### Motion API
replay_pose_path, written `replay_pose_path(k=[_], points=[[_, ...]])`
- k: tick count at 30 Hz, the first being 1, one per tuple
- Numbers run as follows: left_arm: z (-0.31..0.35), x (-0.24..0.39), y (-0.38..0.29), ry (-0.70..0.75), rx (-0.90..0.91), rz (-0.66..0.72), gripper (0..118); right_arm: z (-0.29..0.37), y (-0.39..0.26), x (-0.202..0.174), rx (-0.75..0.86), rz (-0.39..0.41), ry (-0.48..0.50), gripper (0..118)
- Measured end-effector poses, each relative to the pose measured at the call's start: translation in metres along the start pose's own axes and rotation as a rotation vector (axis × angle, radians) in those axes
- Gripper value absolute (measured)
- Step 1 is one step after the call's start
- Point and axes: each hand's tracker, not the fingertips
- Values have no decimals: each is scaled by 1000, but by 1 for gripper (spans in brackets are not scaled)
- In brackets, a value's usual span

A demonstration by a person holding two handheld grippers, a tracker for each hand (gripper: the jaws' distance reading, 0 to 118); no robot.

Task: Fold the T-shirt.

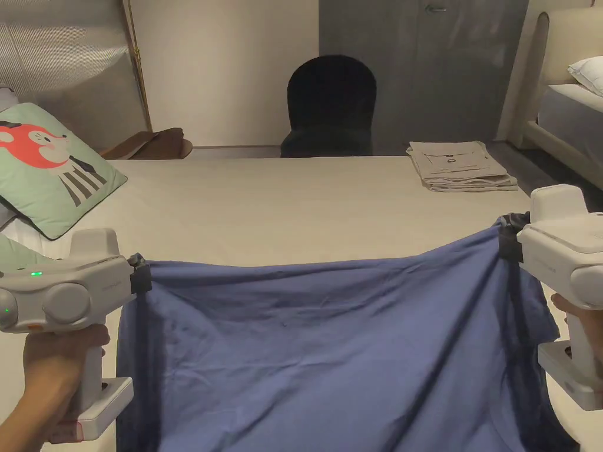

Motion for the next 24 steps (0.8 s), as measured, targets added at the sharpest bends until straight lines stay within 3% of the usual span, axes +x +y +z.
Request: replay_pose_path(k=[15, 24], points=[[8, 32, 193, 89, 299, -10, 1, -29, 174, 22, 338, -118, -112, 6], [-28, 48, 250, 145, 414, 13, 1, -67, 214, 27, 424, -73, -148, 6]])
